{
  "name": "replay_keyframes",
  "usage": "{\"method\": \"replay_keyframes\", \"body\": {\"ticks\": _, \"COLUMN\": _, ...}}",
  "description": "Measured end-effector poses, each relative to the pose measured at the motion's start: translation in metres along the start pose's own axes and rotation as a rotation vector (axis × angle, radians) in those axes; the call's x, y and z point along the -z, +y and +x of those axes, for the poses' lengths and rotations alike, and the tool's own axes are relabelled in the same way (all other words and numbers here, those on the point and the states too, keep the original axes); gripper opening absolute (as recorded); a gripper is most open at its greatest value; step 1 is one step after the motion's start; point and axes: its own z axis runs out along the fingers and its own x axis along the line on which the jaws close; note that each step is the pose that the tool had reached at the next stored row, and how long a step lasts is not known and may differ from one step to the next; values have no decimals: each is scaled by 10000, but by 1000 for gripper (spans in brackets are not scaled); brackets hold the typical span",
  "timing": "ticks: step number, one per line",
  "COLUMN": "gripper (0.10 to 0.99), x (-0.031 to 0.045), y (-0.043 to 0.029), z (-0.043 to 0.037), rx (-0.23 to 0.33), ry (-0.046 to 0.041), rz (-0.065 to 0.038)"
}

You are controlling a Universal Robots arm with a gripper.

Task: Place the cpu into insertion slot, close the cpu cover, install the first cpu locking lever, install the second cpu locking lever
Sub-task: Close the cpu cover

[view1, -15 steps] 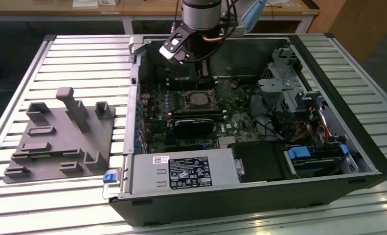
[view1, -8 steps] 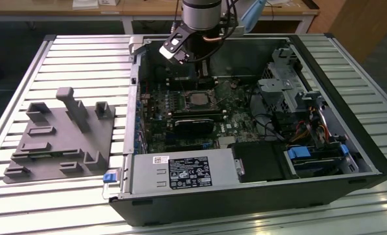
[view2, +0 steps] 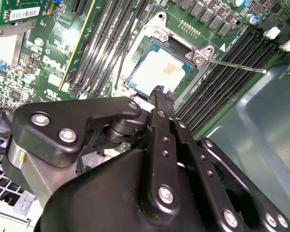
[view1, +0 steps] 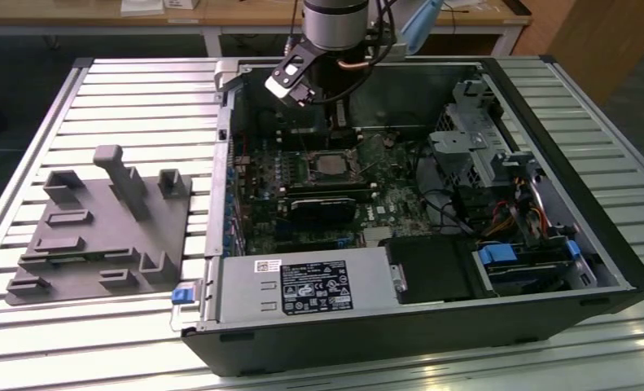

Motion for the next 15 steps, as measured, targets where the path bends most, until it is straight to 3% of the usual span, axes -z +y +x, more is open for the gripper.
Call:
{"method": "replay_keyframes", "body": {"ticks": 9, "gripper": 106, "x": 129, "y": 9, "z": -4, "rx": 0, "ry": -1, "rz": 1}}
{"method": "replay_keyframes", "body": {"ticks": 15, "gripper": 106, "x": 130, "y": 17, "z": -4, "rx": 1, "ry": 1, "rz": 0}}
